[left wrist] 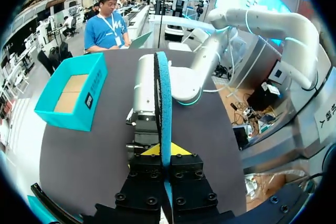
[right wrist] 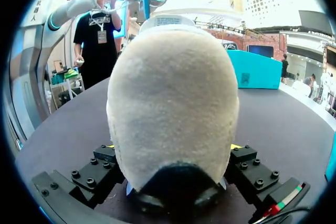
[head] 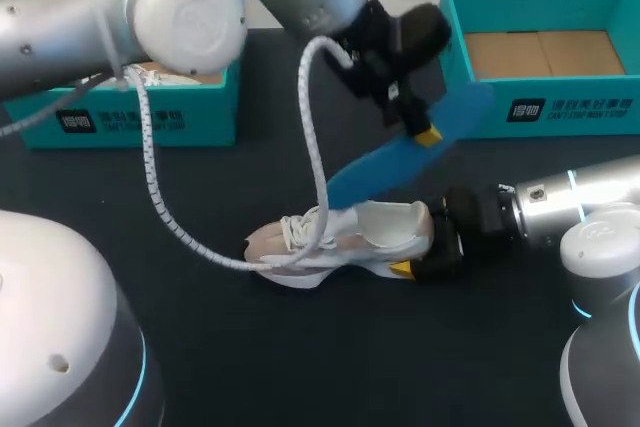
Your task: Take the shoe out of the shoebox, open the shoe tongue, remove and reinsert the insole, then place the shoe into the shoebox
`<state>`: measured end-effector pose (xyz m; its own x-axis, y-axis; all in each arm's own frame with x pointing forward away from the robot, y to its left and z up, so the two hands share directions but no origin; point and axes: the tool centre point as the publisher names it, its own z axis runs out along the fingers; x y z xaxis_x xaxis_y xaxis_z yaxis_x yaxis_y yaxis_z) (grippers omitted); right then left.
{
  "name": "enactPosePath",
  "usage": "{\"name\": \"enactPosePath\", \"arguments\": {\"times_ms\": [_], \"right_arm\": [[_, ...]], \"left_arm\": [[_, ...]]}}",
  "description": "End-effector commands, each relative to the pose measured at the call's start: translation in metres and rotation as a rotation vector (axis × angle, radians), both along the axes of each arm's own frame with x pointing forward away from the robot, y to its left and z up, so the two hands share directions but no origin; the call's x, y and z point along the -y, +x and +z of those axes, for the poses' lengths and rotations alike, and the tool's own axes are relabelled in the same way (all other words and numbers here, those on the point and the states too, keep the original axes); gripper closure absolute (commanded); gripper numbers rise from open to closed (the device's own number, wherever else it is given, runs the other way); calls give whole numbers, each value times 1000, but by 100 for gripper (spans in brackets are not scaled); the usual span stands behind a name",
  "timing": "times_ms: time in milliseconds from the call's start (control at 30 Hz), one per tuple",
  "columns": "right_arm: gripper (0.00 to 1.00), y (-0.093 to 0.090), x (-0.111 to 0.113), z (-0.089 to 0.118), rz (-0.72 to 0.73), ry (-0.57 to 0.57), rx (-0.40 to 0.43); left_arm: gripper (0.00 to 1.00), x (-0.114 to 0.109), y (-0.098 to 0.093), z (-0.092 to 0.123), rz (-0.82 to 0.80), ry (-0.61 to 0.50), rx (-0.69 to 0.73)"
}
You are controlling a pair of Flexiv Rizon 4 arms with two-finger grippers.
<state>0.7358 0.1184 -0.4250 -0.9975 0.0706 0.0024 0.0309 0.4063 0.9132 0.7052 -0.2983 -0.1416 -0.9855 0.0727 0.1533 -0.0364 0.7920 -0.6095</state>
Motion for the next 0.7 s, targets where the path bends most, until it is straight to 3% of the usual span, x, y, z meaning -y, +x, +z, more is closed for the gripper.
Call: {"name": "enactPosePath", "arguments": {"times_ms": [33,100,700], "right_arm": [[100,0,0,-1,-1,-4,-1],[100,0,0,-1,-1,-4,-1],[100,0,0,-1,-1,-4,-1]], "left_arm": [[100,-22,9,26,-21,-64,-54],[100,-25,15,38,-27,-105,-70],[100,-25,15,38,-27,-105,-70]]}}
